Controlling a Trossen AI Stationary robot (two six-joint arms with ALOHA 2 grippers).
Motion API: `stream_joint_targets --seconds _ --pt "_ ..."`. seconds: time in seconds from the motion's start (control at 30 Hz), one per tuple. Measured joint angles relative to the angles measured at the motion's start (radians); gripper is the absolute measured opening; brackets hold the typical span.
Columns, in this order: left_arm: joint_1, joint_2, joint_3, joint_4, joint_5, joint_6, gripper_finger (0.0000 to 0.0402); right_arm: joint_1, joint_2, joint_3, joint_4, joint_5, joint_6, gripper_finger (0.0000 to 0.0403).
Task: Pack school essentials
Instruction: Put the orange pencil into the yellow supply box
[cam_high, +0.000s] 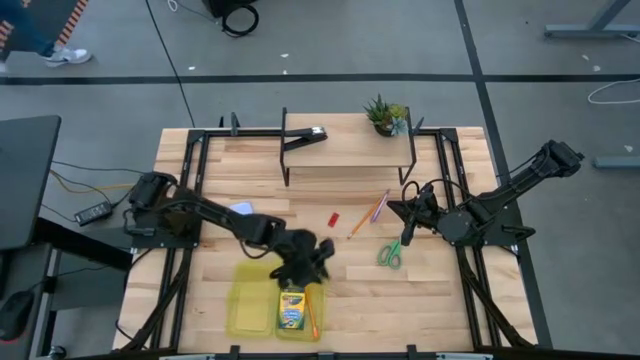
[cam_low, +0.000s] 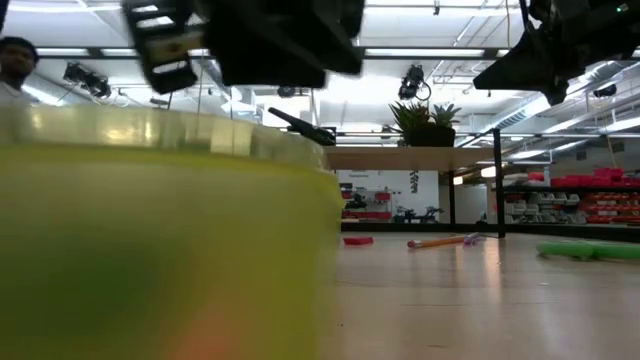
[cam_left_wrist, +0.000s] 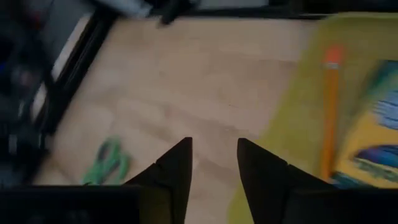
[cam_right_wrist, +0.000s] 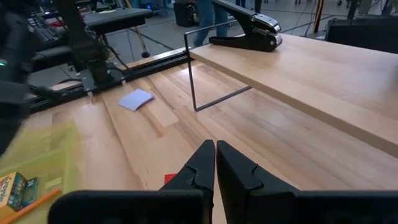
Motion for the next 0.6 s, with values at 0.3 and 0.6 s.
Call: stream_joint_targets --seconds 0.3,0.6 --pt "0.034 0.19 0.083 0.121 -0.282 -0.444 0.0105 0.0 0.0 0.0 0.011 0.001 -0.019 0.0023" --pt "0.108 0.34 0.26 0.008 -0.452 -0.914 0.011 0.0 0.0 0.0 0.012 0.004 -0.032 0.0023"
